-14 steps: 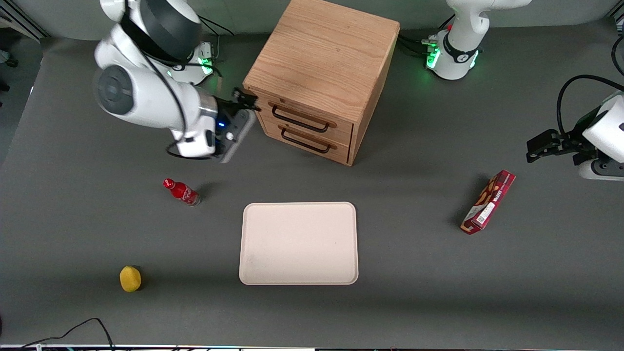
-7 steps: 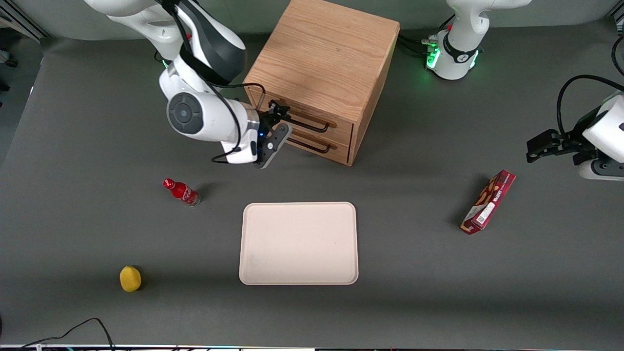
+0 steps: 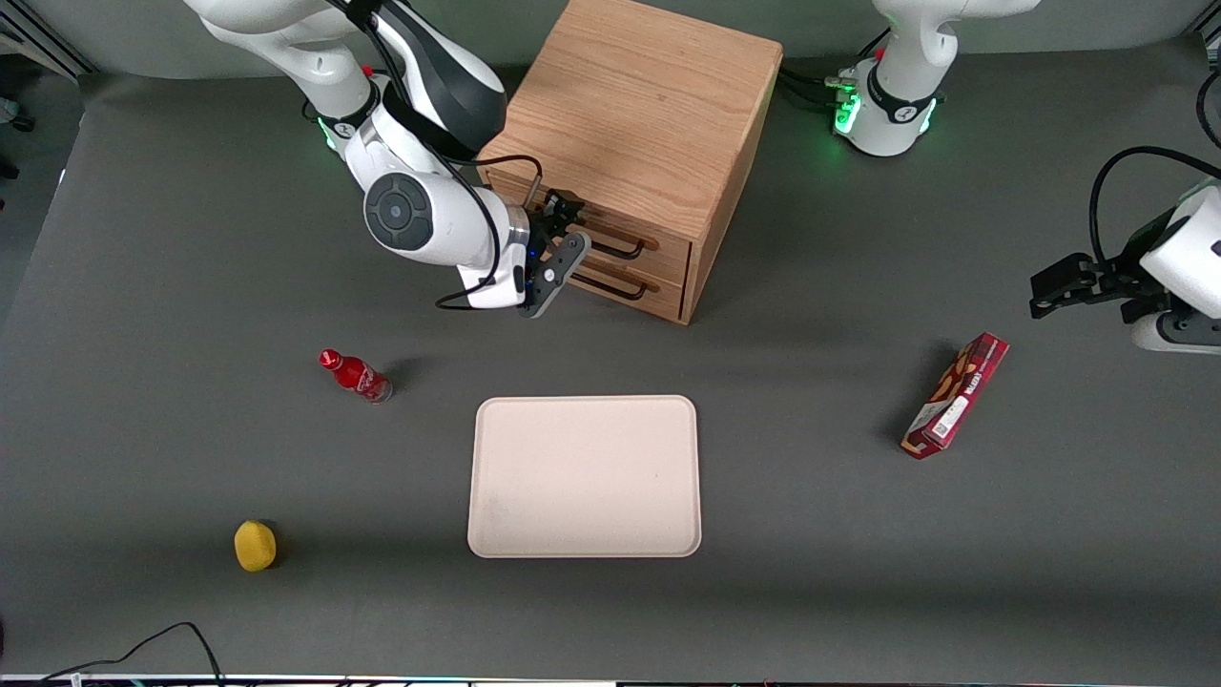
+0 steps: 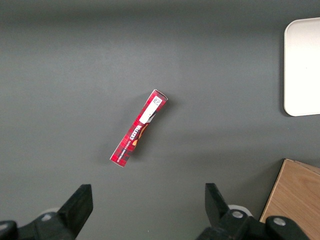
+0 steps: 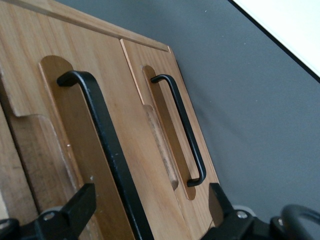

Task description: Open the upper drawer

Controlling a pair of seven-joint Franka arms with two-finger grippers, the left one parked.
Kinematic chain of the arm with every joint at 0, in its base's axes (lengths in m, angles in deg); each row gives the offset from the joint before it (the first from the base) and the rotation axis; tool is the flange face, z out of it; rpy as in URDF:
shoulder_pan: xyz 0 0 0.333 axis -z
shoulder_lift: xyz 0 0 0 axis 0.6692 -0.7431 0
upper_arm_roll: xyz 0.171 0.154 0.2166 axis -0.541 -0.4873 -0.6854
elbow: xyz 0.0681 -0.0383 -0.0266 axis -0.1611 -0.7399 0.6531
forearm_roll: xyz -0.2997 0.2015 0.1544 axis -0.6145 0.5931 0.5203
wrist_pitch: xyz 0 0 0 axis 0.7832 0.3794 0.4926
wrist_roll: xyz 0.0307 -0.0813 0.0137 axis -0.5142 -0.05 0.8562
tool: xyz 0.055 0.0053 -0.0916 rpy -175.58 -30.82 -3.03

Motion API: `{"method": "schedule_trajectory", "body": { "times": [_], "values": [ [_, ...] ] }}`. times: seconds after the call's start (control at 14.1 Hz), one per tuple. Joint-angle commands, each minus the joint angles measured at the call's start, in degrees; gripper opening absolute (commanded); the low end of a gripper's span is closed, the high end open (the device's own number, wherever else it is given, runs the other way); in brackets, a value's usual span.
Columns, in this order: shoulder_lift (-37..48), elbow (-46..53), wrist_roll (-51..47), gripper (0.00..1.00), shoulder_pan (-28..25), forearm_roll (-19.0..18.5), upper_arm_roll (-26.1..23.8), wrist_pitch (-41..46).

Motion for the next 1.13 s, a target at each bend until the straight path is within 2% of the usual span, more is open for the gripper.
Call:
{"method": "schedule_trajectory", "body": {
  "times": [0.0,0.07,0.28,0.57,0.78,0.92,1.06],
  "values": [
    [-0.44,-0.92,-3.2,1.0,0.04,-0.95,-1.15,-2.48],
    [-0.7,-0.92,-3.2,1.0,-0.14,-1.13,-1.15,-2.75],
    [-3.24,0.31,-3.29,1.0,-0.14,-5.34,-1.15,-3.02],
    [-5.18,1.98,-3.29,1.0,-0.14,-6.65,-1.06,-3.02],
    [-7.38,5.31,-4.95,1.0,-0.05,-8.68,-0.71,-2.76],
    [-9.22,8.38,-5.14,1.0,-0.05,-11.57,-0.36,-2.14],
    [-11.33,11.9,-4.96,1.0,0.03,-12.38,0.34,-0.22]
  ]
}}
